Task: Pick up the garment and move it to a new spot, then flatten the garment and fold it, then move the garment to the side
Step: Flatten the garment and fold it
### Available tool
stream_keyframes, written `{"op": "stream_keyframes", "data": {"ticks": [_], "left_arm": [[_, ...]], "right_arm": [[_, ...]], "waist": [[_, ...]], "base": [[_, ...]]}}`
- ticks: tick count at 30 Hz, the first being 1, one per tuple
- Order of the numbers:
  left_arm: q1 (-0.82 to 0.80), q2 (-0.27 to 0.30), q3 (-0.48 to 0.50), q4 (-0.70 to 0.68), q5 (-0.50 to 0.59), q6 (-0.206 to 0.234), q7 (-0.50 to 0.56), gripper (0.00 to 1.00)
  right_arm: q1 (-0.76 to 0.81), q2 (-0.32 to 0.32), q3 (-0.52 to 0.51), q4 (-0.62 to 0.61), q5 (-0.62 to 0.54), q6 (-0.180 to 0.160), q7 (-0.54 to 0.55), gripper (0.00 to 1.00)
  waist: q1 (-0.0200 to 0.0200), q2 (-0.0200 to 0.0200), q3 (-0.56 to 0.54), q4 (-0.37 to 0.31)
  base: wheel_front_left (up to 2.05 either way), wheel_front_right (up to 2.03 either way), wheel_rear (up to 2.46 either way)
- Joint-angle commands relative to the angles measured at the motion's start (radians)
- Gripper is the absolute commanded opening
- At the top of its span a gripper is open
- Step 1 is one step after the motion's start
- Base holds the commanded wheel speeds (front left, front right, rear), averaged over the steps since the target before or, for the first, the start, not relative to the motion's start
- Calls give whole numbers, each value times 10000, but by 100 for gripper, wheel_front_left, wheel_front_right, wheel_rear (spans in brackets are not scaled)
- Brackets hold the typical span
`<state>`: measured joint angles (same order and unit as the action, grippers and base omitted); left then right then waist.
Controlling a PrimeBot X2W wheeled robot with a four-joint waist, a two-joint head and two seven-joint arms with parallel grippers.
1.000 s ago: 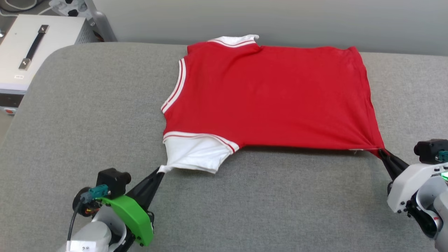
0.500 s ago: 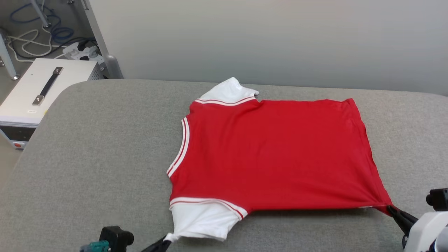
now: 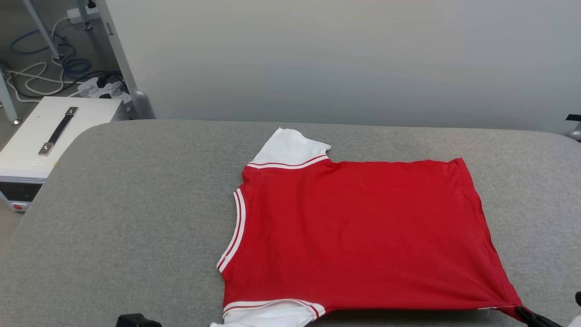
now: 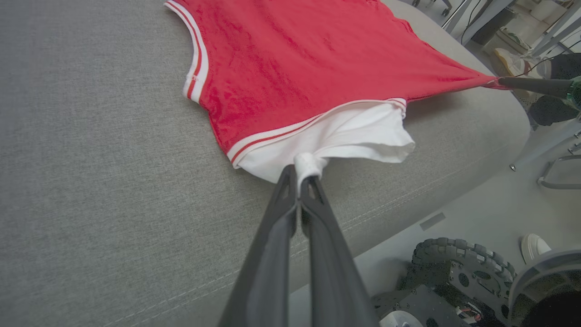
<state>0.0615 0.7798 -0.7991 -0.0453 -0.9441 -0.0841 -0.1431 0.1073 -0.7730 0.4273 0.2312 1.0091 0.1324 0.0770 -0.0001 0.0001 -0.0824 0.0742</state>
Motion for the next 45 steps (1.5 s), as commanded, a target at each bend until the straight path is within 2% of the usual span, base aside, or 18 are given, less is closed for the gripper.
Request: {"op": "stream_keyframes", "data": {"ticks": [1,7,16,29,42,43,44,45], "left_arm": [[-10,76,146,-54,-65,78,-134,0],[-772,100,610,-213,54,242,-231,0],[-2640,-210,853,207,420,82,249,0],[-4585,-1049,421,2182,701,-339,574,0],[-6089,-1924,-621,4603,1028,-459,479,0],[-6158,-2007,-723,4771,988,-461,426,20],[-6217,-2071,-799,4950,959,-461,358,100],[-6255,-2119,-858,5087,941,-462,294,100]], "right_arm": [[145,-103,-149,-202,-69,-17,52,0],[-48,-137,-640,-853,-579,-17,349,0],[-1395,60,-881,-1184,-1445,-17,1386,0],[-3319,651,-627,-276,-2417,-17,2395,0],[-4447,903,36,799,-2869,-17,2435,0],[-4509,945,76,896,-2872,-17,2384,0],[-4564,997,82,985,-2868,-17,2301,38],[-4588,1052,67,1068,-2839,-17,2238,100]], "waist": [[1,-1,85,-56],[1,-1,530,-113],[1,-1,1695,-126],[1,-1,2876,-68],[1,-1,3449,39],[1,-1,3441,40],[1,-1,3422,39],[1,-1,3386,39]], "base": [[0,0,0],[0,0,0],[0,0,0],[0,0,0],[0,0,0],[0,0,0],[0,0,0],[0,0,0]]}}
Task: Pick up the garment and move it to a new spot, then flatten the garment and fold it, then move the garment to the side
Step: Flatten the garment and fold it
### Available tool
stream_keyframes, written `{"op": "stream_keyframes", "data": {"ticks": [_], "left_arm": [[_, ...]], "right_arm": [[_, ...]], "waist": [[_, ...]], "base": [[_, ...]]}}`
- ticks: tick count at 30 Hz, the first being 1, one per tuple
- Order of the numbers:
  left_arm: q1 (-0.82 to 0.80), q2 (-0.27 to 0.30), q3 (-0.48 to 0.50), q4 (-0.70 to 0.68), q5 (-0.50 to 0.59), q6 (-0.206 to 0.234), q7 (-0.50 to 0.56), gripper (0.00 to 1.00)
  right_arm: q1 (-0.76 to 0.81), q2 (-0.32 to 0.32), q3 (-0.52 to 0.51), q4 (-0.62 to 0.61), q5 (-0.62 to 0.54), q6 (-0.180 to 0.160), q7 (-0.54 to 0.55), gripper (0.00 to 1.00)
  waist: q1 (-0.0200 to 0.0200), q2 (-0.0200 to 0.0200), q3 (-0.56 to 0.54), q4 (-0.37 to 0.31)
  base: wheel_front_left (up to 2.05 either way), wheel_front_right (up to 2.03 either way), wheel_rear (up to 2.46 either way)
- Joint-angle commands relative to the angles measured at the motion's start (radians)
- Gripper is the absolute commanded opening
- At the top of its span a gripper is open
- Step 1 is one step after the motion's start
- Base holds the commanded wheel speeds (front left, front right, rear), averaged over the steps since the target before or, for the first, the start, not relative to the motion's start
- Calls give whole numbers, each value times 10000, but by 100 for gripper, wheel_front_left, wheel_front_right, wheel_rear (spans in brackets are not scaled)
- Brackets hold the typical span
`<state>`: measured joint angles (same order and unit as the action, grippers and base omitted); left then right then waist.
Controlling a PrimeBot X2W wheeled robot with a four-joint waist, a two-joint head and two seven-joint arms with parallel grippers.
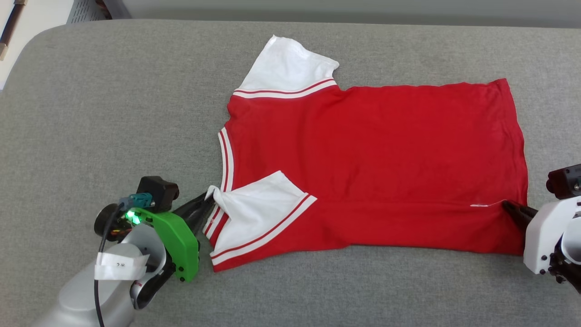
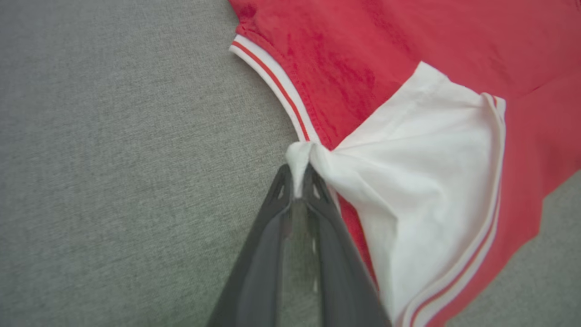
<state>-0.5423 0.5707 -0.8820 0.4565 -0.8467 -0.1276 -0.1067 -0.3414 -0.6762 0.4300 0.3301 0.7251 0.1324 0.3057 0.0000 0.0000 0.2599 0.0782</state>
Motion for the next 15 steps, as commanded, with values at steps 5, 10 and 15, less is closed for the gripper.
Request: {"op": "stream_keyframes", "data": {"ticks": [5,10,15], "left_arm": [[-255,-290,-79,796,-203,-28,-706,100],[1,-506,293,1151,-597,-12,-1197,100],[583,-722,1129,828,-1066,439,-1483,100]], "right_arm": [[-103,273,69,349,156,-17,-422,100],[64,349,-47,346,232,-17,-1023,100],[449,542,-434,125,89,-17,-1617,100]], "waist": [[0,0,-431,-4],[0,0,-1008,-28],[0,0,-1614,-65]], "base": [[0,0,0],[0,0,0],[0,0,0]]}}
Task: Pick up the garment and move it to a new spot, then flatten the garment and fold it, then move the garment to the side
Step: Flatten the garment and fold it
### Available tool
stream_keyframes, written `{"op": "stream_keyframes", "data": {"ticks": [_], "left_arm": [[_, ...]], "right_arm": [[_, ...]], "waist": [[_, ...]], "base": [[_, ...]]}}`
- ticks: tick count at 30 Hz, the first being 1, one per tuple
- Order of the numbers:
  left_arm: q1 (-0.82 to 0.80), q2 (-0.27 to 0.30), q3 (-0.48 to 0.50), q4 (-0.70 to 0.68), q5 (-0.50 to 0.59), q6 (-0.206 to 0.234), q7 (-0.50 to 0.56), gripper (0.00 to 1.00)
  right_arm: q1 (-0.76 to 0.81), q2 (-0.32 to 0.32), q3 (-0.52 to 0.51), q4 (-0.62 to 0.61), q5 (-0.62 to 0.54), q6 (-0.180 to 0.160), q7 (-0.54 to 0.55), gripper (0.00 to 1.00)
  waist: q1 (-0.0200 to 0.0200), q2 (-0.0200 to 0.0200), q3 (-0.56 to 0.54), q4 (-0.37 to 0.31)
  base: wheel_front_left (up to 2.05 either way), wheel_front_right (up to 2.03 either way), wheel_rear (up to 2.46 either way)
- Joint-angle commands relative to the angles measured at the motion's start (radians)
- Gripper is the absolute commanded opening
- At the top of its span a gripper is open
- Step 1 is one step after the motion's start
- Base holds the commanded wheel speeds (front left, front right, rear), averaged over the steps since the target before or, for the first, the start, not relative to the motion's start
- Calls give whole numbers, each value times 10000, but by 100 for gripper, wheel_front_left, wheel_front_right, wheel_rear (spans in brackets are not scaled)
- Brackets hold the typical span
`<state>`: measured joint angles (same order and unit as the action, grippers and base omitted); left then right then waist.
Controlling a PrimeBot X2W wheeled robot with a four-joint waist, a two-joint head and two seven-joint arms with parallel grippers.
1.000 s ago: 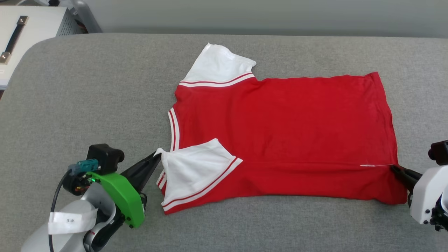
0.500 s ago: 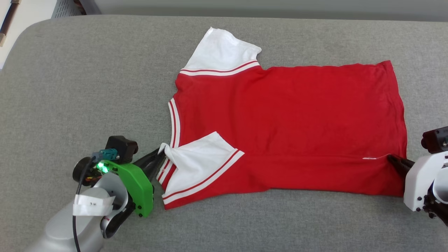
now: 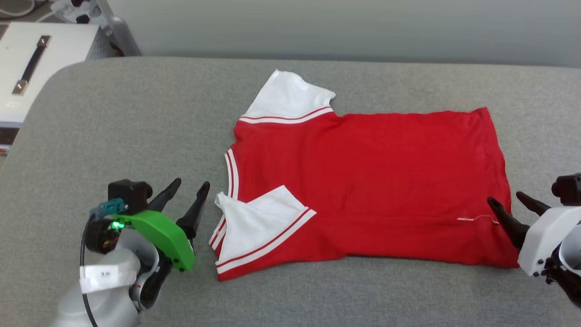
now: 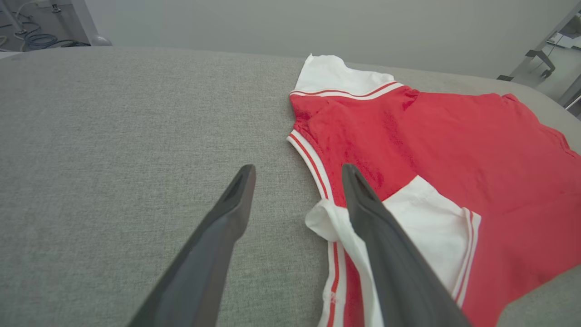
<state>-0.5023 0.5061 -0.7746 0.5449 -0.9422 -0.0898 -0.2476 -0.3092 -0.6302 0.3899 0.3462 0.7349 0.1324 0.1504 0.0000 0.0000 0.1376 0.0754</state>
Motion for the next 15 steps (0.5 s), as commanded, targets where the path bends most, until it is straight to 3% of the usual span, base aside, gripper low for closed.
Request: {"op": "stream_keyframes", "data": {"ticks": [1,10,15], "left_arm": [[338,-113,203,-193,-187,170,-92,100],[2220,-155,1037,-2338,-561,1605,-86,100],[2928,375,509,-3483,-437,2621,1189,100]], "right_arm": [[228,132,-126,-88,-60,-17,-84,100],[1553,1011,-1597,-1244,-1057,-17,864,100],[2471,1963,-2869,-2442,-1966,-17,2297,100]], "waist": [[0,0,-473,-46],[0,0,-852,-201],[0,0,-739,-336]], "base": [[0,0,0],[0,0,0],[0,0,0]]}}
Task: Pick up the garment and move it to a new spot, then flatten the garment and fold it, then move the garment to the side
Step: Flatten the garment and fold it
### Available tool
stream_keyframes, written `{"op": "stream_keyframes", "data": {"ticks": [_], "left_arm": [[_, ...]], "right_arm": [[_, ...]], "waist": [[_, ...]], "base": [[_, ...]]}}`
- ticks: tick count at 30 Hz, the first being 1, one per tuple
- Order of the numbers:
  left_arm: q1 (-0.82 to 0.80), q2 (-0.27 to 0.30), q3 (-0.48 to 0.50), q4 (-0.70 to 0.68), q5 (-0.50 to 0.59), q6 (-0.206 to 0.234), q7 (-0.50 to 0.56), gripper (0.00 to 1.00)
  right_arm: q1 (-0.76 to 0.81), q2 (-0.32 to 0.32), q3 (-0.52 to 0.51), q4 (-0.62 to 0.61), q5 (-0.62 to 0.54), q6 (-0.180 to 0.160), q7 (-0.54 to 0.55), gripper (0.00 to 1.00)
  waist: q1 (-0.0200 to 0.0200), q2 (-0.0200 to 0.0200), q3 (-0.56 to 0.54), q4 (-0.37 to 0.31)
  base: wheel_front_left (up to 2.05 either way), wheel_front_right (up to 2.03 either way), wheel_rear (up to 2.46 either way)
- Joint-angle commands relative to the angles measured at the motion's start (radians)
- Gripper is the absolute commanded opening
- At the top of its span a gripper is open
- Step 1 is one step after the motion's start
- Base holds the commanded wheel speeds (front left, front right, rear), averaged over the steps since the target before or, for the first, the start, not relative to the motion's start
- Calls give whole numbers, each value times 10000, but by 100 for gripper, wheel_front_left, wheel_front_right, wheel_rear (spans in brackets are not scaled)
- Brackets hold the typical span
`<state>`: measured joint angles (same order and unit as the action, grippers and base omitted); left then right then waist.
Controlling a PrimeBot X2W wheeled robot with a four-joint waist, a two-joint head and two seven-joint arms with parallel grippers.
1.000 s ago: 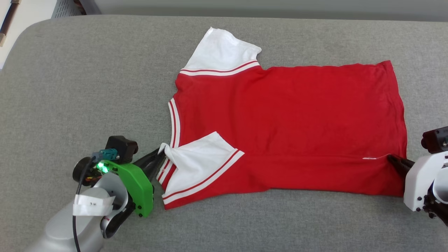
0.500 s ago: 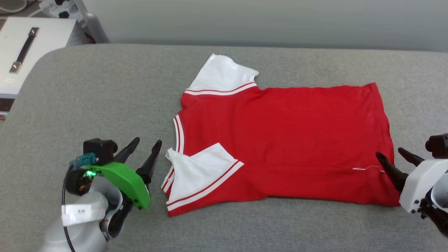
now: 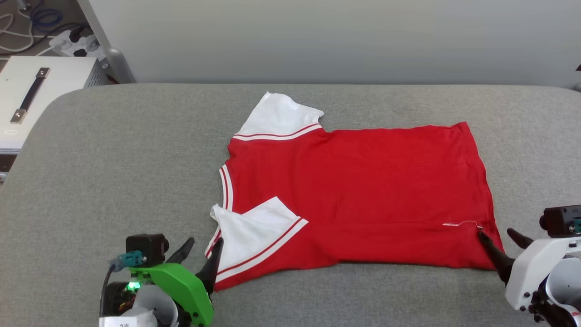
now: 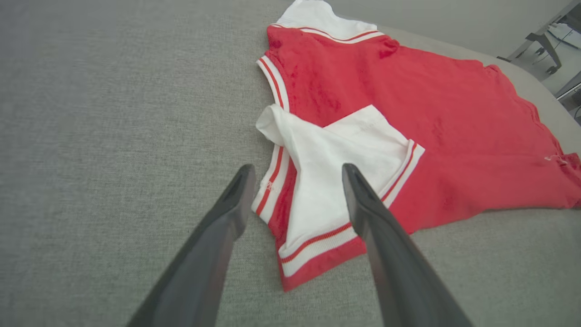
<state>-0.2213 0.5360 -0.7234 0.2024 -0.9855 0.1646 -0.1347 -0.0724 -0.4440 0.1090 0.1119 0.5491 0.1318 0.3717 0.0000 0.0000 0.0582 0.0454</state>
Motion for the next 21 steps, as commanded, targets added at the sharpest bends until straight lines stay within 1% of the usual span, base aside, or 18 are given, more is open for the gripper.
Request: {"op": "stream_keyframes", "data": {"ticks": [1,5,7,11,13,21], "left_arm": [[165,120,-46,-183,-44,197,267,100],[225,315,-208,-468,-103,862,1131,100],[207,307,-262,-550,-156,1067,1428,100],[156,267,-342,-458,-270,1435,1939,100],[80,218,-293,-369,-254,1559,1917,100],[-69,94,-561,413,-210,1705,2367,100]], "right_arm": [[231,250,-225,-281,-258,-11,327,100],[648,887,-795,-1236,-885,-11,1191,100],[766,1132,-960,-1627,-1065,-11,1447,100],[868,1403,-1202,-2155,-1338,-11,1715,100],[889,1481,-1270,-2306,-1419,-11,1774,100],[866,1586,-1318,-2492,-1506,-11,1844,100]], "waist": [[0,0,94,-56],[0,0,365,-167],[0,0,522,-219],[0,0,829,-331],[0,0,964,-380],[0,0,1345,-495]], "base": [[0,0,0],[0,0,0],[0,0,0],[0,0,0],[0,0,0],[0,0,0]]}}
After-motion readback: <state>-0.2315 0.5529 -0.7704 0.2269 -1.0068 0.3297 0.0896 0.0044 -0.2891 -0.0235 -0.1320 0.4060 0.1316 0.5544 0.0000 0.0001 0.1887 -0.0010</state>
